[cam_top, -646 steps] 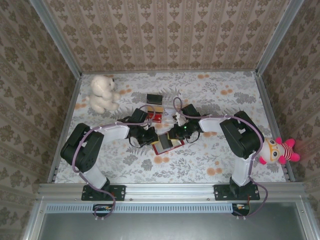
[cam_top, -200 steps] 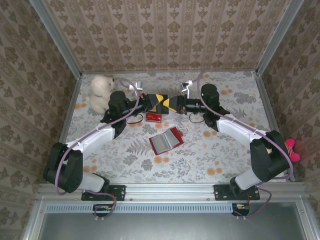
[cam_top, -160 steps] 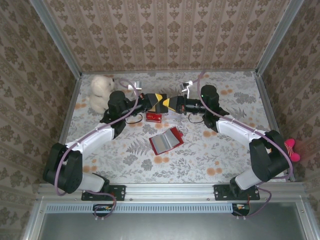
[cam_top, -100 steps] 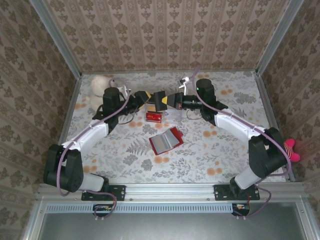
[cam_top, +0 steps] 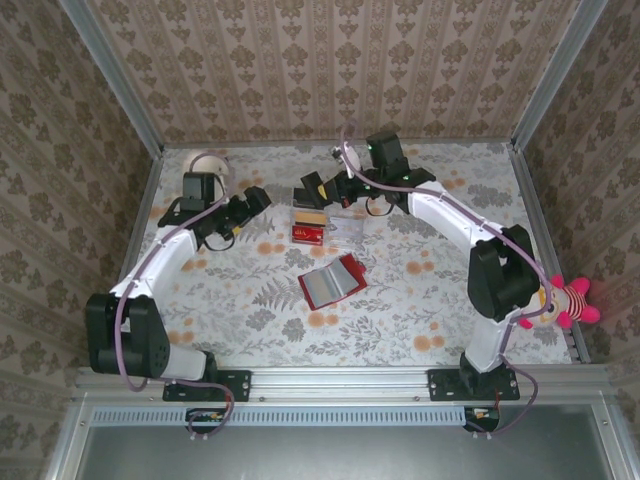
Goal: Take the credit cards out of the card holder
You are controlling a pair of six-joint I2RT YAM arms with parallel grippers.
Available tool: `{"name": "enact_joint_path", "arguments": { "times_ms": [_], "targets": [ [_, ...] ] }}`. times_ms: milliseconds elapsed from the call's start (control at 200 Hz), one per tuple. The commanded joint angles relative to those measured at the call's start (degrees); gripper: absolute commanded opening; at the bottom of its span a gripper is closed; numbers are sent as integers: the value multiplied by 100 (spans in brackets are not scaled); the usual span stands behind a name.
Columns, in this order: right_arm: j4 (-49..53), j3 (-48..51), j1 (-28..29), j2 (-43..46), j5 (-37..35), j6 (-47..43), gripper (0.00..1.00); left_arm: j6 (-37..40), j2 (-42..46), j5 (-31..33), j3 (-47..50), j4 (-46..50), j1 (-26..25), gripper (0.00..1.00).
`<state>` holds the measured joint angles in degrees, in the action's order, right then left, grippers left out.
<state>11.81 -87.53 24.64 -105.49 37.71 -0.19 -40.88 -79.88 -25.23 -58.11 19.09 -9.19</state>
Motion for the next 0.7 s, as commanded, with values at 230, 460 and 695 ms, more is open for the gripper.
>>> {"name": "enact_joint_path", "arguments": {
  "times_ms": [230,460,695],
  "targets": [
    [935,-1394,-11,-1036,-259,-1896,0,483,-84,155,-19,554,67,100],
    [1624,-2265,-12,-1700,-331,-2467,0,463,-72,100,27,514,54,100],
    [1868,-2482,-12,-1976,-504,-2862,0,529,-155,27,12,567,40,100]
  ]
}}
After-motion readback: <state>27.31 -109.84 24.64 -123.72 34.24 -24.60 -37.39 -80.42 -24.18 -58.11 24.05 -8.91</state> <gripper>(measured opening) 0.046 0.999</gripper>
